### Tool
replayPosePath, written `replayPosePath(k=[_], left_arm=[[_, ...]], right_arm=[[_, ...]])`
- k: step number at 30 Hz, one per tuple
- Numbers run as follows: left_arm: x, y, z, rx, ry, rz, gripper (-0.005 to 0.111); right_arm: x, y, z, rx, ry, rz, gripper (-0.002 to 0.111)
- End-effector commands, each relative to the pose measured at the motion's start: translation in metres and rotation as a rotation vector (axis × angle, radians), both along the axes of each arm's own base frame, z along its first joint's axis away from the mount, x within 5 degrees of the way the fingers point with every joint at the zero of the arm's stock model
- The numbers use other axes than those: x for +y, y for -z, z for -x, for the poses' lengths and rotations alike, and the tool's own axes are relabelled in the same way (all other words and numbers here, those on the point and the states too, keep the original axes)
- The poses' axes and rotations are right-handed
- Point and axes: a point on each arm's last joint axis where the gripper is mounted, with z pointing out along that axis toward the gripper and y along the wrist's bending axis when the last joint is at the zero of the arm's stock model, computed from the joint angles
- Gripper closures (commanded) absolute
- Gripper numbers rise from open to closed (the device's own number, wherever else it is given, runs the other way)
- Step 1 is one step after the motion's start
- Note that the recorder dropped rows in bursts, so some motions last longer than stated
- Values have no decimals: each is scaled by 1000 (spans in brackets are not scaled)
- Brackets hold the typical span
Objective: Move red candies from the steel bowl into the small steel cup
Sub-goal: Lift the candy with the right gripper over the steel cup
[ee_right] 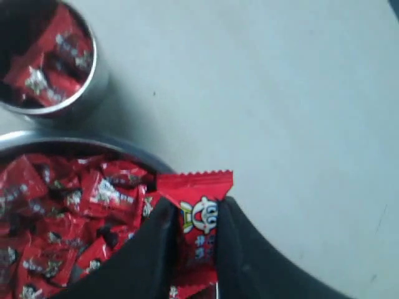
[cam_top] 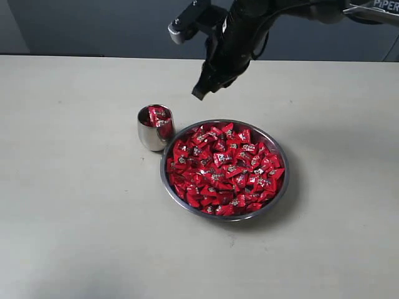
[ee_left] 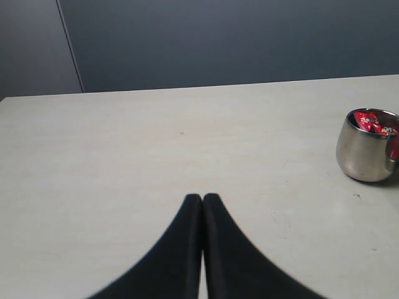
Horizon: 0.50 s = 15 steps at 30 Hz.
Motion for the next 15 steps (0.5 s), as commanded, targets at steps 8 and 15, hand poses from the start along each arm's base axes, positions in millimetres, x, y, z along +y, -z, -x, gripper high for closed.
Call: replayPosePath(k=[8, 15], left_arm=[[0, 1, 0, -3, 7, 2, 106], [0, 1, 0, -3, 7, 2, 106]], right_arm=[[40, -4, -32, 46, 8, -176, 109], [59, 13, -29, 182, -95, -239, 109]])
